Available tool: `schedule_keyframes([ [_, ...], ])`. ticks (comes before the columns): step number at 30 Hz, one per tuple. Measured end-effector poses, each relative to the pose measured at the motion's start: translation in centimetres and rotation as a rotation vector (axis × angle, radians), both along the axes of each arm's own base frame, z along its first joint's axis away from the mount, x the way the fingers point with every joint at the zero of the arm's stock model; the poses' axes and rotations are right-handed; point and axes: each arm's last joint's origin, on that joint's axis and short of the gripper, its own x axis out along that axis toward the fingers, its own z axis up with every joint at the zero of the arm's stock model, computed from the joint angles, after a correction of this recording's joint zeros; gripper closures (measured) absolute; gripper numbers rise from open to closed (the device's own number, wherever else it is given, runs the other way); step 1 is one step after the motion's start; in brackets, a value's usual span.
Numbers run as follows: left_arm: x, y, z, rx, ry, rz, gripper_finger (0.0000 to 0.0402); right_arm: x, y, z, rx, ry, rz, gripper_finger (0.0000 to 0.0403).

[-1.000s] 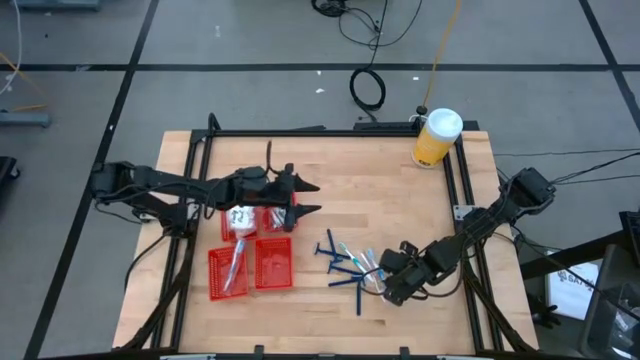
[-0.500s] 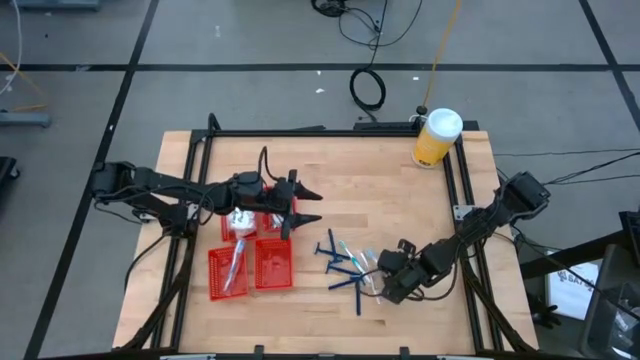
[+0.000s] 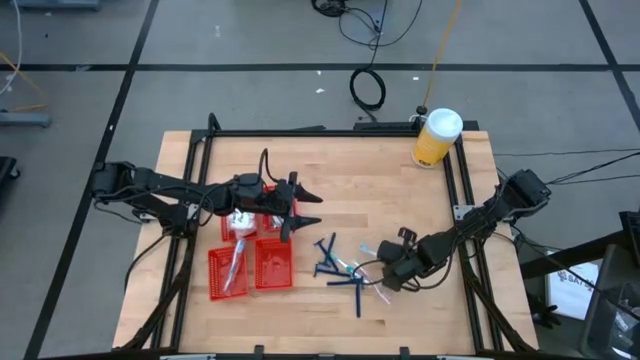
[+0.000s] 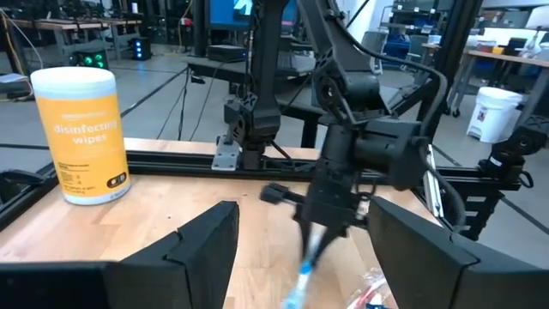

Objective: Pick & Place Travel size toiletries
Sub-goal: Put the blue toothbrush into the bottom left red basket

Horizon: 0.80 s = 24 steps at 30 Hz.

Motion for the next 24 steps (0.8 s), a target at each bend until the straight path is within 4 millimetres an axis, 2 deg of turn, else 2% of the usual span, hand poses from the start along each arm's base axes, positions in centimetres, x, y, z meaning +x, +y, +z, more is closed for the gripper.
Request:
schedule_keyframes([
  [2,0.0,0.0,0.0,-0.001,0.000,0.000,0.0146,-0.1,-0.5,0.6,-0.040,-0.020,-0.002,0.0376],
  [7,0.0,0.0,0.0,0.007,0.000,0.000,0.0146,-0.7,-2.1,3.6,-0.138,-0.139,-0.032,0.0378],
  [11,0.0,0.0,0.0,0.022,-0.001,-0.001,0.0146,-1.0,-3.2,6.7,-0.273,-0.320,-0.037,0.0379],
  [16,0.0,0.0,0.0,0.086,-0.008,-0.004,0.0146,-0.6,-4.3,9.5,-0.465,-0.496,-0.027,0.0378],
  [21,0.0,0.0,0.0,0.155,-0.014,0.006,0.0146,0.7,-5.7,9.3,-0.569,-0.624,0.050,0.0385],
  [24,0.1,0.2,-0.3,0.145,0.010,0.071,0.0146,1.2,-7.1,8.8,-0.580,-0.768,0.127,0.0386],
])
